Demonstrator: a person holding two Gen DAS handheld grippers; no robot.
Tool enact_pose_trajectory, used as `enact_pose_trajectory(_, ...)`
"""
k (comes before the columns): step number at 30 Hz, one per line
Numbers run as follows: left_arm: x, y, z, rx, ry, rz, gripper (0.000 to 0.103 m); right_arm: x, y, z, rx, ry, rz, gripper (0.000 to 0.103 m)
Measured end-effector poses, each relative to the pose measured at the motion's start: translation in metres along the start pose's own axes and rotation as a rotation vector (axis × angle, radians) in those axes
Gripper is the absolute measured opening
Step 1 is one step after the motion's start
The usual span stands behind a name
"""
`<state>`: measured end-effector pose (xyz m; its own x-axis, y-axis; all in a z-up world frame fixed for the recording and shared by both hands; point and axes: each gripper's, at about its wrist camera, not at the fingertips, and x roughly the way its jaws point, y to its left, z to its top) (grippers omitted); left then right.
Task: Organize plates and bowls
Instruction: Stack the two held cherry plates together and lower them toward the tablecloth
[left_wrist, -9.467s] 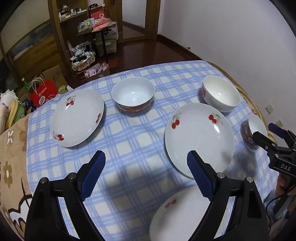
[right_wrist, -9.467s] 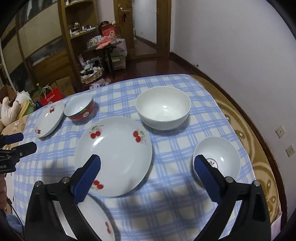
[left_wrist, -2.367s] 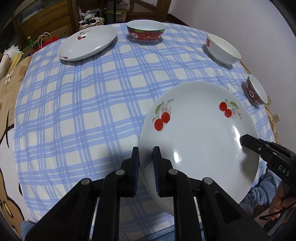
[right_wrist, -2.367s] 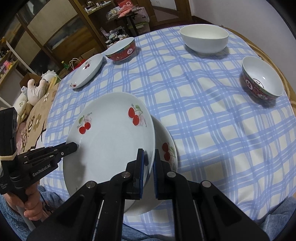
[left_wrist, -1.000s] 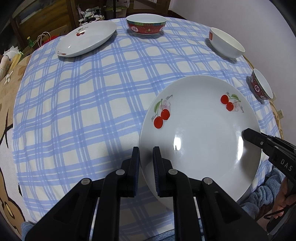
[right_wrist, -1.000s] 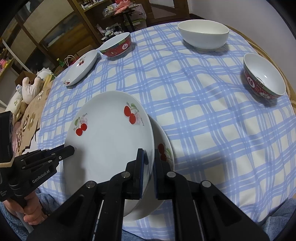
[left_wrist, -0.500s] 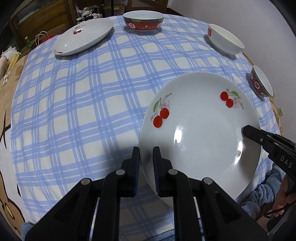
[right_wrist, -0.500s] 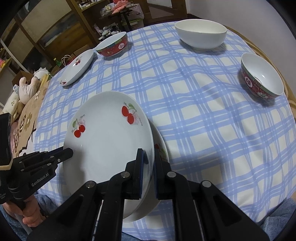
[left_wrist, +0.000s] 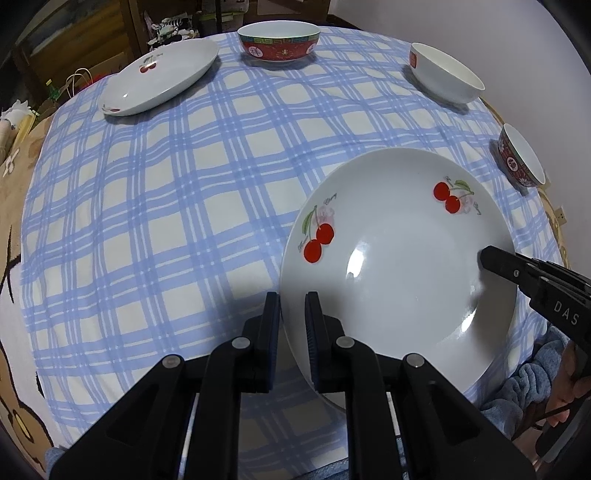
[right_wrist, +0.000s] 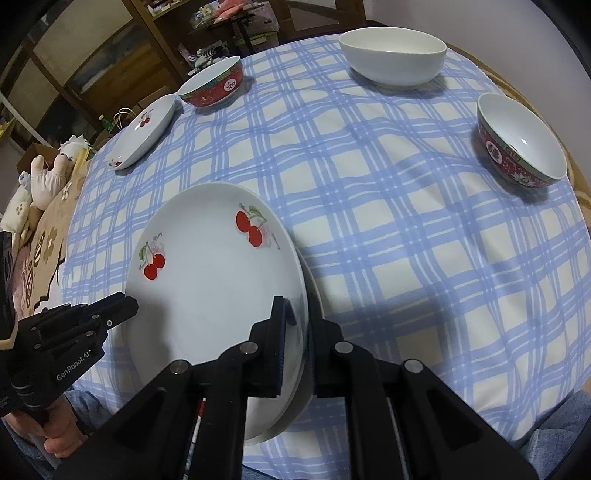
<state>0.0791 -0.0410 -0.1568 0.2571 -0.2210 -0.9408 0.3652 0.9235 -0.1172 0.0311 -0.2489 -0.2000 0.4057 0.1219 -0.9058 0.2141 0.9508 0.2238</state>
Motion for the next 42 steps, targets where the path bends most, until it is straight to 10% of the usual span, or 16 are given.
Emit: enact_pose_trajectory(42,0.0024,0.0028,0.0022,-0.001,-0.004,0.007,0.014,0.0009,0.0063,0.0049,-0.057,-0.003,-0.111,0.014)
